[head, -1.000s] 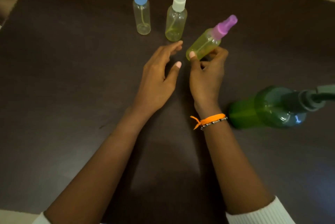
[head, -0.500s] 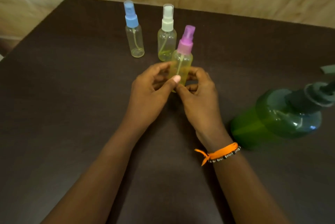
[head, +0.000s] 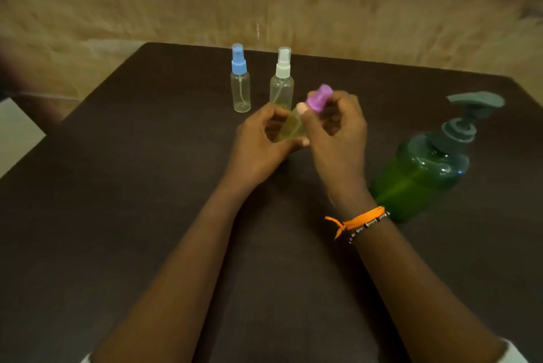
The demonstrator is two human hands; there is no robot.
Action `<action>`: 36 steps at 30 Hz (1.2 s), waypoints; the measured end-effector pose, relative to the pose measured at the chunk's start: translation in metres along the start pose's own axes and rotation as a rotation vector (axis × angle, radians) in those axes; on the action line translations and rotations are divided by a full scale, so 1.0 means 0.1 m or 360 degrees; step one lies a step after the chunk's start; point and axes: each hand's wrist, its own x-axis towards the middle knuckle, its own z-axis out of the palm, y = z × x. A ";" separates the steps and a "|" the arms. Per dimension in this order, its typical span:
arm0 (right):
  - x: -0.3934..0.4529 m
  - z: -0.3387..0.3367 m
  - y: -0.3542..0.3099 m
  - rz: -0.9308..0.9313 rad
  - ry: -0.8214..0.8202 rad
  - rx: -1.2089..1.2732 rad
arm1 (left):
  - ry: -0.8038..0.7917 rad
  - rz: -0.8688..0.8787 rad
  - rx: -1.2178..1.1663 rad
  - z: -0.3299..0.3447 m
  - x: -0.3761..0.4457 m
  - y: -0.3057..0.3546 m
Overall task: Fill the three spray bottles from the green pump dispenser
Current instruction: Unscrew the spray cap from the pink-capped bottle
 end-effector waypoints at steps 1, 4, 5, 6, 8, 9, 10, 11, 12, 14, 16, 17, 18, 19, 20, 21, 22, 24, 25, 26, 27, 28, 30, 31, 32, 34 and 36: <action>0.00 0.00 0.01 0.0024 0.0047 0.0030 | -0.0013 0.0013 0.0026 -0.01 -0.01 0.01; 0.00 0.00 0.02 0.0089 0.0073 0.0109 | -0.0099 -0.0011 0.0051 -0.08 -0.02 0.04; 0.00 -0.01 0.01 0.0092 0.0058 0.0117 | -0.0152 -0.0025 0.0061 -0.11 -0.01 0.05; 0.01 -0.01 0.00 0.0089 0.0032 0.0125 | -0.0204 -0.0037 0.0067 -0.14 -0.01 0.06; 0.01 -0.03 -0.01 0.0077 -0.0044 0.0116 | -0.0281 -0.0063 0.0032 -0.18 -0.03 0.10; 0.02 -0.05 -0.03 0.0065 -0.0075 0.0113 | -0.0314 -0.0077 0.0002 -0.19 -0.05 0.11; 0.03 -0.06 -0.04 0.0057 -0.0107 0.0122 | -0.0340 -0.0090 -0.0024 -0.19 -0.07 0.13; 0.04 -0.06 -0.04 0.0061 -0.0154 0.0144 | -0.0357 -0.0107 -0.0054 -0.20 -0.10 0.14; 0.04 -0.05 -0.05 0.0074 -0.0216 0.0172 | -0.0360 -0.0125 -0.0089 -0.21 -0.14 0.14; 0.02 -0.04 -0.06 0.0068 -0.0352 0.0191 | -0.0345 -0.0152 -0.0147 -0.25 -0.22 0.14; 0.01 -0.03 -0.08 0.0045 -0.0516 0.0169 | -0.0357 -0.0180 -0.0185 -0.30 -0.31 0.12; 0.00 -0.05 -0.11 0.0051 -0.0600 0.0179 | -0.0390 -0.0206 -0.0224 -0.33 -0.35 0.13; -0.01 -0.07 -0.15 0.0076 -0.0685 0.0218 | -0.0436 -0.0236 -0.0272 -0.35 -0.38 0.14; 0.00 -0.09 -0.18 0.0118 -0.0770 0.0285 | -0.0482 -0.0258 -0.0320 -0.37 -0.40 0.15; 0.01 -0.13 -0.20 0.0167 -0.0844 0.0366 | -0.0514 -0.0260 -0.0353 -0.37 -0.41 0.15; 0.04 -0.16 -0.21 0.0209 -0.0893 0.0435 | -0.0518 -0.0246 -0.0369 -0.37 -0.41 0.15; 0.07 -0.18 -0.22 0.0234 -0.0912 0.0462 | -0.0486 -0.0226 -0.0366 -0.36 -0.40 0.16; 0.08 -0.18 -0.25 0.0213 -0.0860 0.0348 | -0.0323 -0.0168 -0.0295 -0.33 -0.38 0.16; 0.07 -0.15 -0.26 0.0189 -0.0791 0.0258 | -0.0209 -0.0128 -0.0202 -0.32 -0.35 0.15; 0.05 -0.12 -0.27 0.0188 -0.0699 0.0201 | -0.0091 -0.0083 -0.0079 -0.31 -0.33 0.13; 0.02 -0.08 -0.28 0.0209 -0.0602 0.0188 | 0.0011 -0.0036 0.0027 -0.31 -0.32 0.11; -0.01 -0.05 -0.29 0.0243 -0.0514 0.0200 | 0.0083 0.0009 0.0083 -0.32 -0.31 0.10; -0.03 -0.02 -0.29 0.0302 -0.0394 0.0215 | 0.0138 0.0066 0.0110 -0.32 -0.30 0.08; -0.02 -0.02 -0.28 0.0307 -0.0355 0.0215 | 0.0132 0.0082 0.0104 -0.32 -0.30 0.08; 0.00 -0.03 -0.27 0.0298 -0.0332 0.0215 | 0.0109 0.0092 0.0082 -0.32 -0.31 0.10; 0.02 -0.07 -0.29 0.0270 -0.0339 0.0194 | 0.0056 0.0086 0.0026 -0.32 -0.32 0.13; 0.04 -0.10 -0.32 0.0254 -0.0411 0.0170 | -0.0005 0.0052 -0.0054 -0.32 -0.34 0.15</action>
